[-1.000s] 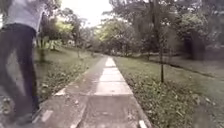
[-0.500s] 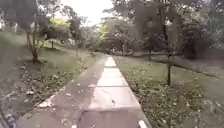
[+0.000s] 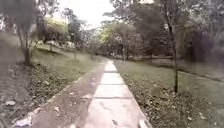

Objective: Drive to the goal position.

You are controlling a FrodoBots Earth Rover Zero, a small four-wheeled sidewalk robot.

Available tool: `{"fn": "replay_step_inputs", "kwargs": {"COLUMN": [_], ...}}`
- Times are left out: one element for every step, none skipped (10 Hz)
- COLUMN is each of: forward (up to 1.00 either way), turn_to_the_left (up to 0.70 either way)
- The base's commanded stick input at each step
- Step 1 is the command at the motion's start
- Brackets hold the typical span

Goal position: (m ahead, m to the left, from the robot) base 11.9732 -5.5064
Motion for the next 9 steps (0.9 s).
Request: {"fn": "replay_step_inputs", "kwargs": {"forward": [1.00, 1.00, 1.00, 1.00, 1.00, 1.00, 1.00, 1.00, 1.00], "turn_to_the_left": [0.00, 0.00, 0.00, 0.00, -0.12, -0.32, -0.25, -0.06, 0.00]}}
